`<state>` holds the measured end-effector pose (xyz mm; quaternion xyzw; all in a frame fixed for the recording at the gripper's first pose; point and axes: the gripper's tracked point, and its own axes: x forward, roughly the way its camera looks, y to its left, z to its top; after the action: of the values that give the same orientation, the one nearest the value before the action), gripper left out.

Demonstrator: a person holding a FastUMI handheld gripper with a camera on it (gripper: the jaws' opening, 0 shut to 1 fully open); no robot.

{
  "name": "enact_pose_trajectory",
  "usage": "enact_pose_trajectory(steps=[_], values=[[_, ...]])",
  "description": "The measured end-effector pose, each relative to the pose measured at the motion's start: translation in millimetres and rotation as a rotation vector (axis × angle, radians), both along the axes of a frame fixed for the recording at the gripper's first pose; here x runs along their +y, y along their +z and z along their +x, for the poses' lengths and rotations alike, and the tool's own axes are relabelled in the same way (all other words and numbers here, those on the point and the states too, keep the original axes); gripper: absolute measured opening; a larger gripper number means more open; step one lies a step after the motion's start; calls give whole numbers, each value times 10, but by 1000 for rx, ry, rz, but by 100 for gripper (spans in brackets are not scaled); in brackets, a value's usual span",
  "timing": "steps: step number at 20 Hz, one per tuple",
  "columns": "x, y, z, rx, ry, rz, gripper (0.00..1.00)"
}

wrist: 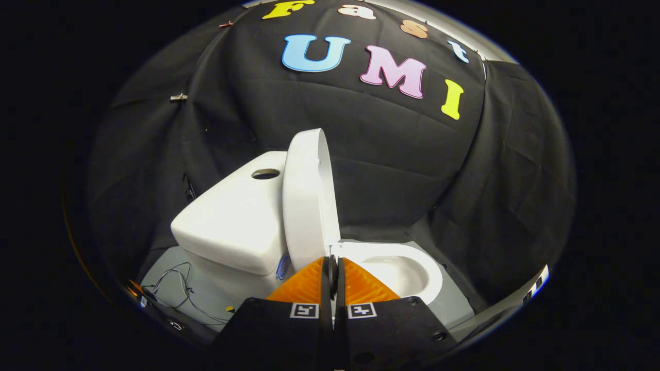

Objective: Open the toilet lid.

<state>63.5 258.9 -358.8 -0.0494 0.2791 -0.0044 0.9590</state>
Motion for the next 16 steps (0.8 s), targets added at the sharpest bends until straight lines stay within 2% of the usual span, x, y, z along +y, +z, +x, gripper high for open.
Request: enact_pose_trajectory(steps=[6, 8, 10, 13, 16], values=[[-9, 27, -15, -21, 12, 18, 8], [35, 64, -15, -26, 30, 38, 17], [27, 128, -35, -36, 39, 13, 42], [12, 198, -62, -52, 46, 1, 92], [27, 338, -139, -79, 41, -4, 94]])
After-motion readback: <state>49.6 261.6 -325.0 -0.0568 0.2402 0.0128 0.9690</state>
